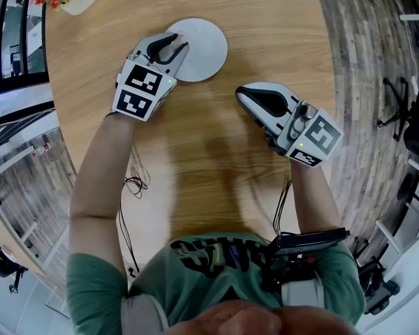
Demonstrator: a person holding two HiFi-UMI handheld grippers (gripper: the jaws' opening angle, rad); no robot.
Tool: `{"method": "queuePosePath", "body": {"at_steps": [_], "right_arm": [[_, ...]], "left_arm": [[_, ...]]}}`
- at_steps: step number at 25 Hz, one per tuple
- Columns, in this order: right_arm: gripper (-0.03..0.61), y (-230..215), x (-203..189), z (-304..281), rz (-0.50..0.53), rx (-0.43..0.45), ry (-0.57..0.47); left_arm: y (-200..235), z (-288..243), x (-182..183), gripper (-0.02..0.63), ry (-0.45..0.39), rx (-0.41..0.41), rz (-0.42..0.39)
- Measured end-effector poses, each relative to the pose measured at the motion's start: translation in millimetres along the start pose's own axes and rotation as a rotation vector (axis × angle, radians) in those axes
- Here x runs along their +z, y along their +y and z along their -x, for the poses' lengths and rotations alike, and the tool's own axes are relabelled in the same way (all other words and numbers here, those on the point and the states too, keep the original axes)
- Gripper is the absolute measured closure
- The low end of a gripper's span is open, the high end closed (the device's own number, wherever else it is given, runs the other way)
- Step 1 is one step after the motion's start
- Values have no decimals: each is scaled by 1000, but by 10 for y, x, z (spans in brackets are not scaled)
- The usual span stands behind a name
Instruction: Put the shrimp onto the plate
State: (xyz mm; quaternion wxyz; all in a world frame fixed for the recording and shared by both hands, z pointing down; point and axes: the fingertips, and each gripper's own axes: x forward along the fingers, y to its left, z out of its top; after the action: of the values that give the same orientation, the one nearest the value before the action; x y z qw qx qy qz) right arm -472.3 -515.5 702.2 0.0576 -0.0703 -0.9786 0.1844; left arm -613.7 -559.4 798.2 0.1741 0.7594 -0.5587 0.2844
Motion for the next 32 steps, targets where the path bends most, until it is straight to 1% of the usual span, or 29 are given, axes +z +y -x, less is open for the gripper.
{"method": "queuePosePath", "body": {"at_steps": [1,2,3,7,12,25,28,32], "right_arm": [[572,-16,1,-4,-1,1,0],[572,-34,-3,-8,-2,2,-1],[572,-50,-12,-11,-3,2,-1],[572,-78,-38,-29,-6,3,-2],[572,-46,18,-40,-4,7,-2],[572,70,158,31,17,1,-11],[572,110,201,39,19,-1,-12],[572,166,280,51,20,-9,-13]], "left_arm": [[-5,-6,39,479,-15,-12,10],[-2,-11,68,458,-28,-18,16],[5,-14,86,454,-40,-18,17],[23,-8,117,453,-69,-20,22],[47,51,149,453,-75,-24,46],[-22,251,186,453,-78,-12,57],[-37,384,196,453,-91,-6,83],[-133,564,98,453,-97,1,167]]}}
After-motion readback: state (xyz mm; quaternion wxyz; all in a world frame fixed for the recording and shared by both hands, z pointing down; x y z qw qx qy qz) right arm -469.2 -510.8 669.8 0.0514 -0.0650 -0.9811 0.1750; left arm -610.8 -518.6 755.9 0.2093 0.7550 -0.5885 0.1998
